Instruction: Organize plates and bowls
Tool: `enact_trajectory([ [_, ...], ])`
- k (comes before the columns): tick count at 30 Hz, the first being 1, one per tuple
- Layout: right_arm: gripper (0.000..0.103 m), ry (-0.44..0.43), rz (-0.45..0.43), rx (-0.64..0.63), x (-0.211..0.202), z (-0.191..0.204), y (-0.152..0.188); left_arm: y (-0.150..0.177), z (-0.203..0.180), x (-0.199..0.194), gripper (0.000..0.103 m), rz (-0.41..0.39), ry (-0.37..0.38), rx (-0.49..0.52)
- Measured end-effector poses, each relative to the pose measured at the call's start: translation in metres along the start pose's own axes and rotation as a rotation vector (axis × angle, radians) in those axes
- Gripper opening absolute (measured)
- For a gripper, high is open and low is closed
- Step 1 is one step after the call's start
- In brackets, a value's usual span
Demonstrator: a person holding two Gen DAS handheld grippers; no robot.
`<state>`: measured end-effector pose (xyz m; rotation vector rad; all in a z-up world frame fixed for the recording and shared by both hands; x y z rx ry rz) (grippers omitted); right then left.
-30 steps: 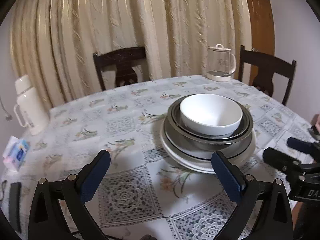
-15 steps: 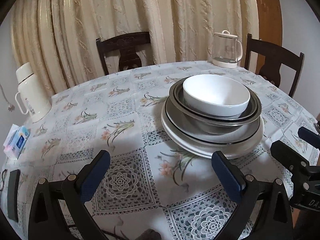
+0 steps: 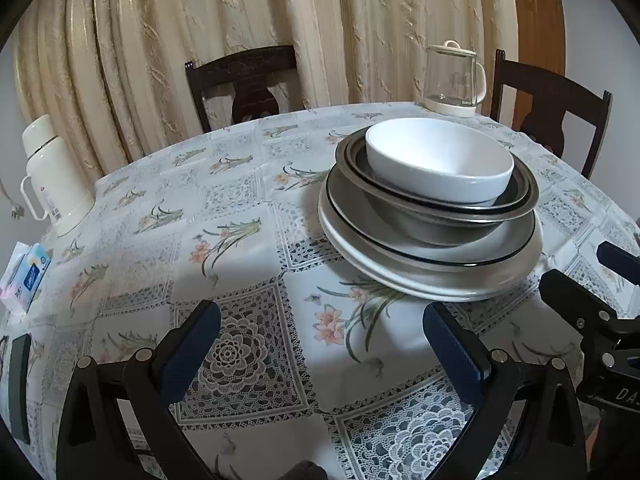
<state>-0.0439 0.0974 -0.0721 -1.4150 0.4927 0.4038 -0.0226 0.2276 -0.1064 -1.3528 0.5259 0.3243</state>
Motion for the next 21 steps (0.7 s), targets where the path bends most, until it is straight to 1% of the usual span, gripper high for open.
enact_trajectory([
  [5, 0.103, -0.002, -0.002, 0.002, 0.0011, -0.0007, 0.0001, 0.0037, 0.0017, 0.0044, 0.101, 0.019, 0.004, -0.010],
  [21, 0.103, 0.001, 0.004, 0.000, 0.0021, -0.0006, 0.0009, 0.0026, 0.0016, 0.0025, 0.101, 0.007, 0.001, 0.001],
])
Point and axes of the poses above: each gripper's, at about its wrist camera, not at the fingertips, and x roughly the way its jaws point, z to its left, y to its underside, the point moved 7 cm from there along x, roughly the way its jaws point, and after that the axes turned 5 degrees about -z, right-handed, at the moved point
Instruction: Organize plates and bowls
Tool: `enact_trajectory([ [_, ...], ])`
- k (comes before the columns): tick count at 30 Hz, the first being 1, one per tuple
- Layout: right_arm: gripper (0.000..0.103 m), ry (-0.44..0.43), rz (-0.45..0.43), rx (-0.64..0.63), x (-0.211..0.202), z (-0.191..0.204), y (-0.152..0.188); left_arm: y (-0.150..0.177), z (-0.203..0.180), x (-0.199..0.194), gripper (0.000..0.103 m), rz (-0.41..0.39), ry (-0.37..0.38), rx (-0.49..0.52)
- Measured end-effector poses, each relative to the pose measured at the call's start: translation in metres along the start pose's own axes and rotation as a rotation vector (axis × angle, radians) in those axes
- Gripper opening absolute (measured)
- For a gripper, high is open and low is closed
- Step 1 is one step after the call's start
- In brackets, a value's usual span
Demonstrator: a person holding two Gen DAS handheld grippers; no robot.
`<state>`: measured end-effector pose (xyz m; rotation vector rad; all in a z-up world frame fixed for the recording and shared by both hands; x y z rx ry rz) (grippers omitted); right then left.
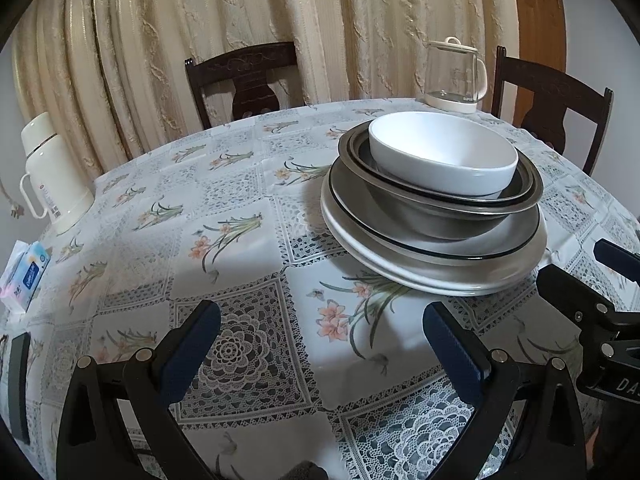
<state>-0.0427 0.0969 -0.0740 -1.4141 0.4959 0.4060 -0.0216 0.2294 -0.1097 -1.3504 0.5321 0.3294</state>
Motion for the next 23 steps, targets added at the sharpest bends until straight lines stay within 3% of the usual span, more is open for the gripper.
enact_trajectory([
  [23, 0.103, -0.012, -0.005, -0.036, -0.003, 0.011, 0.002, 0.005, 0.001, 0.001, 0.101, 0.013, -0.001, -0.016],
])
Point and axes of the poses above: each gripper's, at about its wrist camera, not at the fingertips, and x roughly the way its jaws point, z to its left, y to its underside, the point moved 7 cm from there along x, roughly the way its jaws point, and after that the axes turned 5 degrees about -z, right-handed, at the moved point
